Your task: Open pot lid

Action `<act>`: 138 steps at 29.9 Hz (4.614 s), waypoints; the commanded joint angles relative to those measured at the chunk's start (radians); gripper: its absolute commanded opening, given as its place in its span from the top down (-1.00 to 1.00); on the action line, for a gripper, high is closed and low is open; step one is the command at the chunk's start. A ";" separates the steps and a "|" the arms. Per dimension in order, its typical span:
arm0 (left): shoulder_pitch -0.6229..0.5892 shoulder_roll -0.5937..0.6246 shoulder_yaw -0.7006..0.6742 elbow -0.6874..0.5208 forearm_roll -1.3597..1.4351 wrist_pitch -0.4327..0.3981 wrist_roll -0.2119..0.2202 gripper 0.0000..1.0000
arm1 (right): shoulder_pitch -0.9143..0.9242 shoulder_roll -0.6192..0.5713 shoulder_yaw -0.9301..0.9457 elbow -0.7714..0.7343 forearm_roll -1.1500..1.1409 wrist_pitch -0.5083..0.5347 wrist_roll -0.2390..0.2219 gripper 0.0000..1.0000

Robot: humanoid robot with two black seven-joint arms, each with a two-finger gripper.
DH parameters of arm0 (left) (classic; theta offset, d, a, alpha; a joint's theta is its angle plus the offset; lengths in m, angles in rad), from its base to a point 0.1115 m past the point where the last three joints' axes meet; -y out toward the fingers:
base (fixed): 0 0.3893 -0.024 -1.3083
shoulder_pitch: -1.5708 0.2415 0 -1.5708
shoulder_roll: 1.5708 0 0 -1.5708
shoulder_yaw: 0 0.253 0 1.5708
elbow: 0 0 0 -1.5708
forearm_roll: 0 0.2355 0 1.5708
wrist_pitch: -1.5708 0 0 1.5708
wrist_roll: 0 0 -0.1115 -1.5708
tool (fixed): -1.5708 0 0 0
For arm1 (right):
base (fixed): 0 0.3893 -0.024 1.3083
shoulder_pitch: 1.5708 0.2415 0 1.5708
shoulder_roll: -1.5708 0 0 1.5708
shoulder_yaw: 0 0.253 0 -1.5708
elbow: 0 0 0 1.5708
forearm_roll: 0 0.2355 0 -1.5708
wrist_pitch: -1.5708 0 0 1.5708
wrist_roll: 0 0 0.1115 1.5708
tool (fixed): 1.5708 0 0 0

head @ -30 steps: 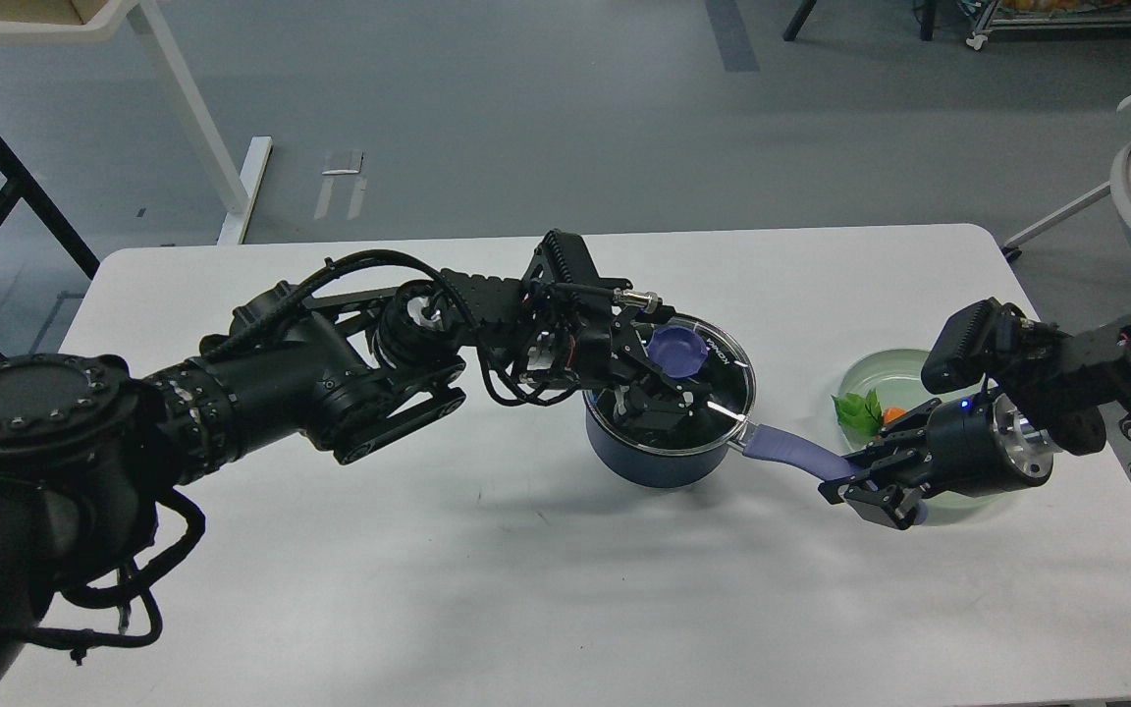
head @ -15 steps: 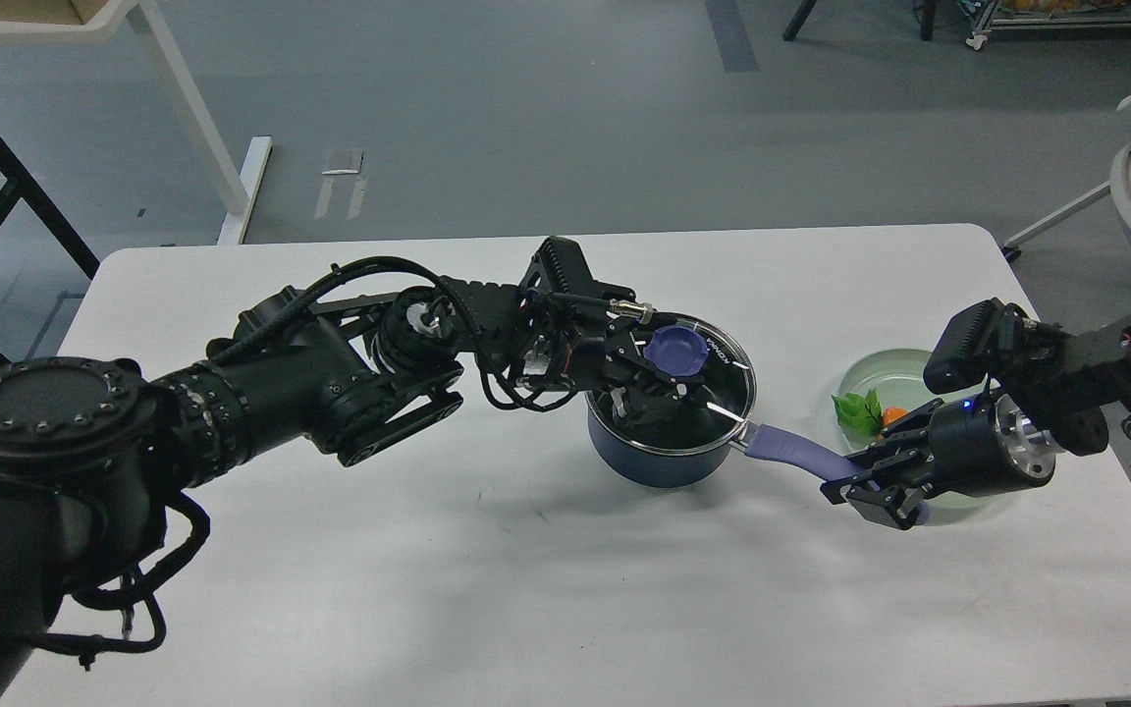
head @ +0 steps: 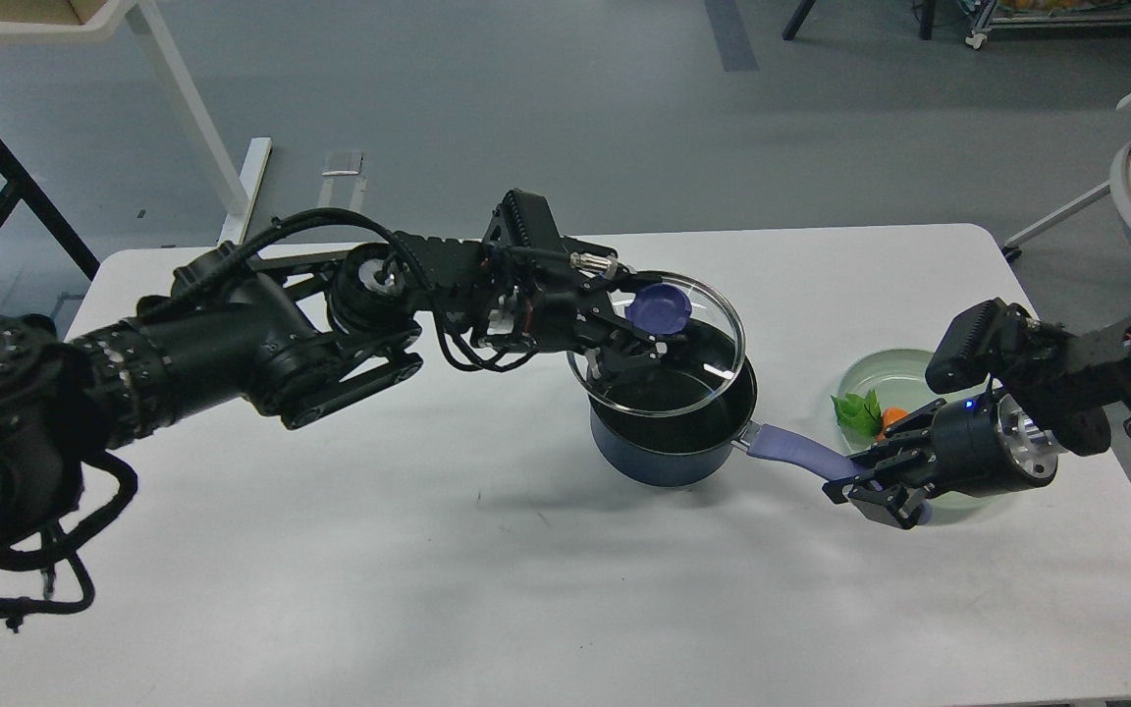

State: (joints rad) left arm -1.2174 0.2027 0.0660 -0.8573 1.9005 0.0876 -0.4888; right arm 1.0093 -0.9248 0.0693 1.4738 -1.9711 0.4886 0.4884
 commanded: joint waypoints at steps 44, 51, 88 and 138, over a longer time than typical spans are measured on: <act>0.490 0.762 0.095 -0.166 -0.040 0.305 0.000 0.04 | -0.001 0.009 0.001 -0.003 0.000 0.000 0.000 0.37; 0.510 0.753 0.093 -0.151 -0.046 0.305 0.000 -0.28 | 0.000 0.009 0.001 -0.001 0.000 0.000 0.000 0.37; 0.249 0.632 -0.179 -0.223 -1.765 -0.224 0.000 -0.98 | 0.000 0.001 0.001 -0.001 0.002 0.000 0.000 0.33; 0.352 0.468 -0.305 -0.014 -1.997 -0.447 0.202 -0.99 | -0.115 0.346 0.381 -0.412 1.646 -0.484 0.000 -0.99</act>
State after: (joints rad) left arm -0.8832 0.6844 -0.2307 -0.8736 -0.0963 -0.3522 -0.2853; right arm 0.9292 -0.6512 0.3881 1.0634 -0.3944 0.0825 0.4885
